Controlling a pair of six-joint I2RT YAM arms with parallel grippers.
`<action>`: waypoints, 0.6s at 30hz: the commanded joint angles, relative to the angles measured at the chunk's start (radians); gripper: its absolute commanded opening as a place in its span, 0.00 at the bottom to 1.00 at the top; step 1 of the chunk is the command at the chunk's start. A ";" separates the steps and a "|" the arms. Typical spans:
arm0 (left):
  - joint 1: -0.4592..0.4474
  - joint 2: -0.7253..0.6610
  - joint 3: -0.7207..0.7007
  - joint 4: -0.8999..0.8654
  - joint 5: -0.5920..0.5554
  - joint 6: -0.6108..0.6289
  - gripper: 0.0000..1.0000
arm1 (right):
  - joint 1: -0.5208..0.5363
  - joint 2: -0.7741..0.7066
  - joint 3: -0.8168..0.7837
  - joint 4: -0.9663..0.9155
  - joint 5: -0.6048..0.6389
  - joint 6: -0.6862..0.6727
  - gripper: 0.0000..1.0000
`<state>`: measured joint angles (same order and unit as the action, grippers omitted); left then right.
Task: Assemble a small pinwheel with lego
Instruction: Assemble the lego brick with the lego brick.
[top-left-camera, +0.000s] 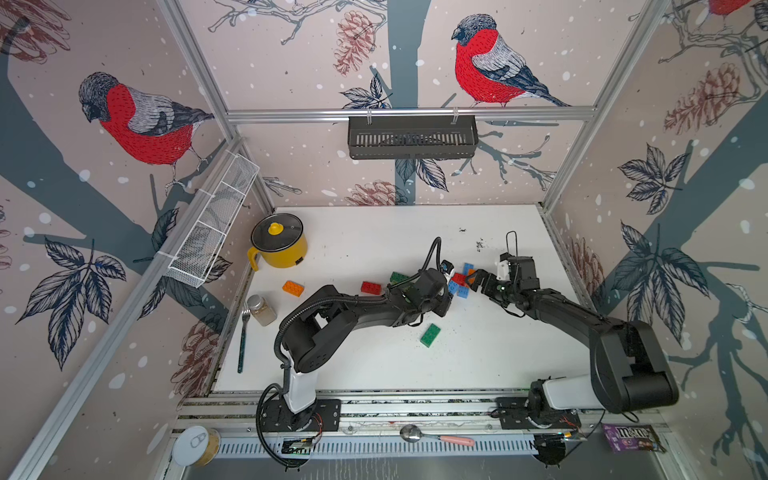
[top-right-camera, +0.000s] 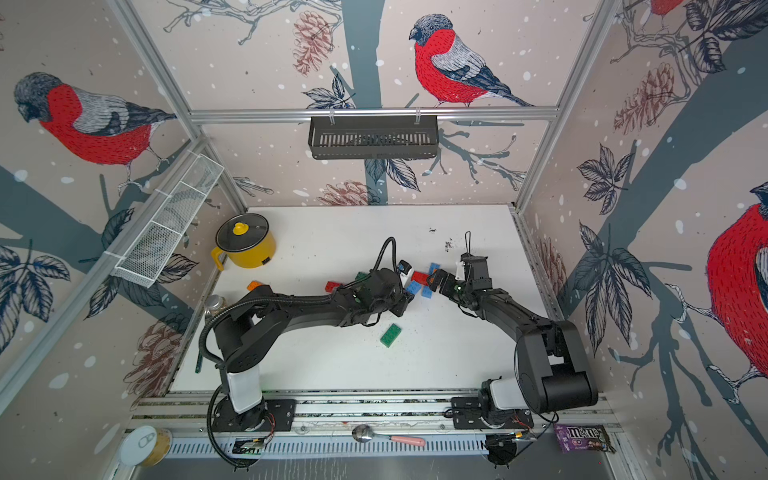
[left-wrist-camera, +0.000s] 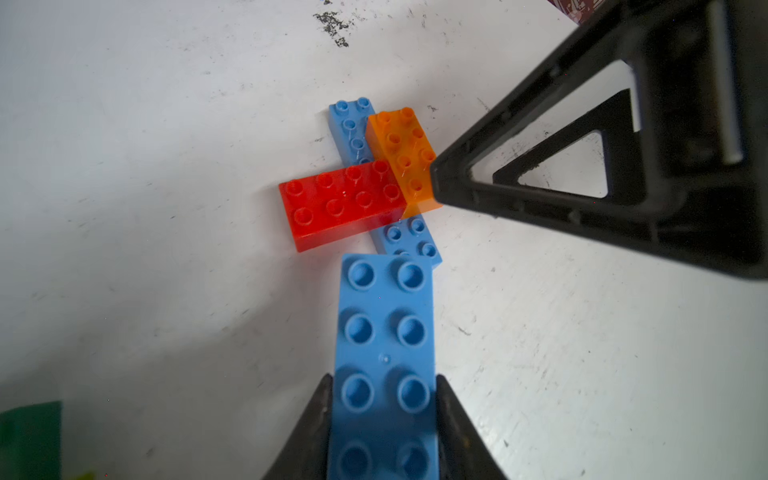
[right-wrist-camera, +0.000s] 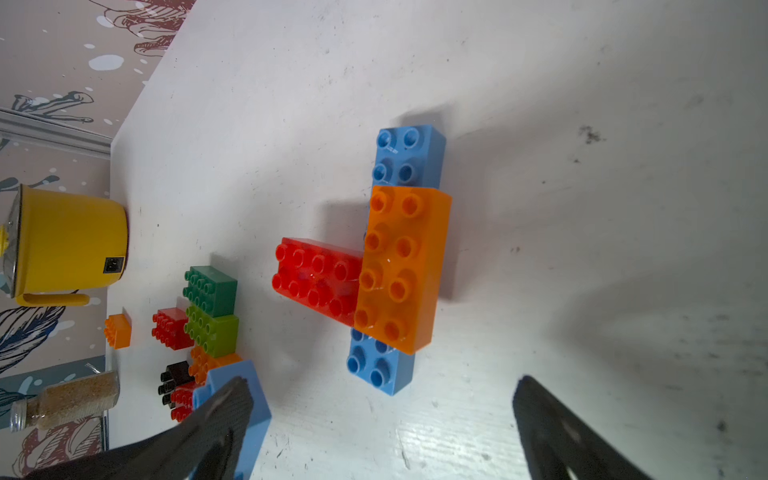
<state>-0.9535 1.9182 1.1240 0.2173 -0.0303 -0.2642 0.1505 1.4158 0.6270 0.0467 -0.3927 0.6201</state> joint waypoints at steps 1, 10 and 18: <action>-0.006 0.036 0.035 -0.011 -0.034 -0.030 0.00 | 0.002 0.008 0.010 0.019 -0.015 -0.028 0.99; -0.007 0.118 0.124 -0.057 -0.050 -0.061 0.00 | 0.011 0.044 0.025 0.016 0.012 -0.036 0.99; -0.008 0.159 0.179 -0.088 -0.058 -0.081 0.00 | 0.015 0.073 0.043 0.008 0.040 -0.043 0.98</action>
<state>-0.9592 2.0655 1.2812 0.1455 -0.0753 -0.3332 0.1646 1.4796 0.6617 0.0528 -0.3744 0.5941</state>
